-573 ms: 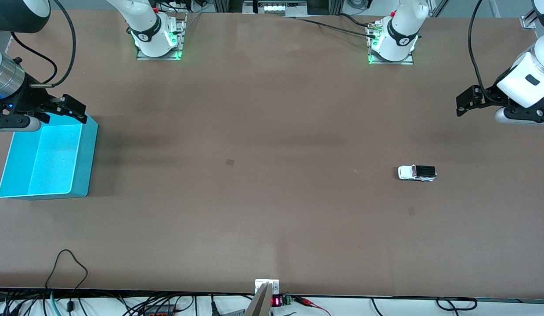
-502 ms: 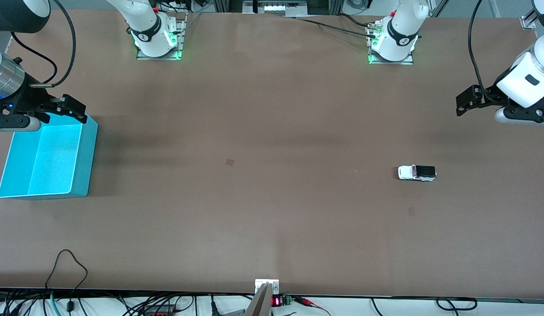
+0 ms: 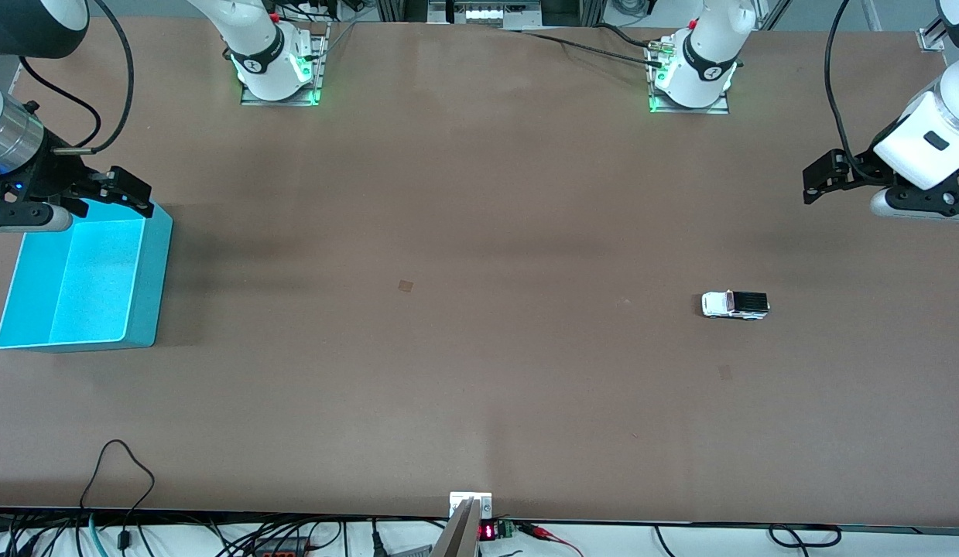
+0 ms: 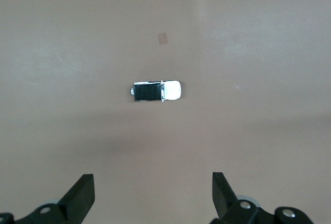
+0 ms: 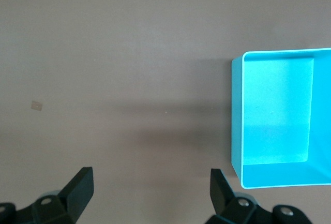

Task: Wind and store white jeep toy
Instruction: 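Move the left gripper toward the white jeep toy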

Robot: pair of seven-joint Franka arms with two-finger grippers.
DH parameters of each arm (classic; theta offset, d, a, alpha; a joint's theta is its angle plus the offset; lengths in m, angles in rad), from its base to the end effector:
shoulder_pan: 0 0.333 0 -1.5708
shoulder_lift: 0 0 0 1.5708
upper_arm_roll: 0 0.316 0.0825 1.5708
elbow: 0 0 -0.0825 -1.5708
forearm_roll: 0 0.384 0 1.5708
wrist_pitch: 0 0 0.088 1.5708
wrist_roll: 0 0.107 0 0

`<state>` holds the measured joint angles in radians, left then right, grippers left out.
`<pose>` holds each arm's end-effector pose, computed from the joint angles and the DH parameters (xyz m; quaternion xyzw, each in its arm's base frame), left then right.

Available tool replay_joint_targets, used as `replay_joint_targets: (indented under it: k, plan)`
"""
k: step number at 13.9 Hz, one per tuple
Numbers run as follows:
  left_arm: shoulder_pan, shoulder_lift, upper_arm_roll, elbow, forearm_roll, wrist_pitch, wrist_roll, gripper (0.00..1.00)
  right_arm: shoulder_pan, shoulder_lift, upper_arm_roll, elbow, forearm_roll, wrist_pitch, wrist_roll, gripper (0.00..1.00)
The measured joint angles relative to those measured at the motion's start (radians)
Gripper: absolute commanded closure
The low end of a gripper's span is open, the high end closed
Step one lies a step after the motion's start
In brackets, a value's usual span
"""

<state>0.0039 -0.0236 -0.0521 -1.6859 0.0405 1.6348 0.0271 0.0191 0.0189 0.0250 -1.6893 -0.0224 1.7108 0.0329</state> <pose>0.5495 -0.0227 0.5886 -0.9989 0.0392 0.0135 0.0209 0.5680 0.0229 0.5698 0.9999 0.0071 0.0017 0.0108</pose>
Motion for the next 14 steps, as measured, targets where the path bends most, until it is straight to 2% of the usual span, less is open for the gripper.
replay_joint_targets:
  k: [9, 14]
  plan:
    - [-0.005, 0.025, -0.004, -0.001, 0.000, -0.066, 0.020, 0.00, 0.000, 0.000, 0.000, -0.002, 0.000, 0.000, 0.000, 0.00]
    - [-0.002, 0.083, -0.004, -0.013, 0.000, -0.069, 0.198, 0.00, 0.000, -0.001, 0.000, -0.005, 0.000, 0.000, 0.000, 0.00]
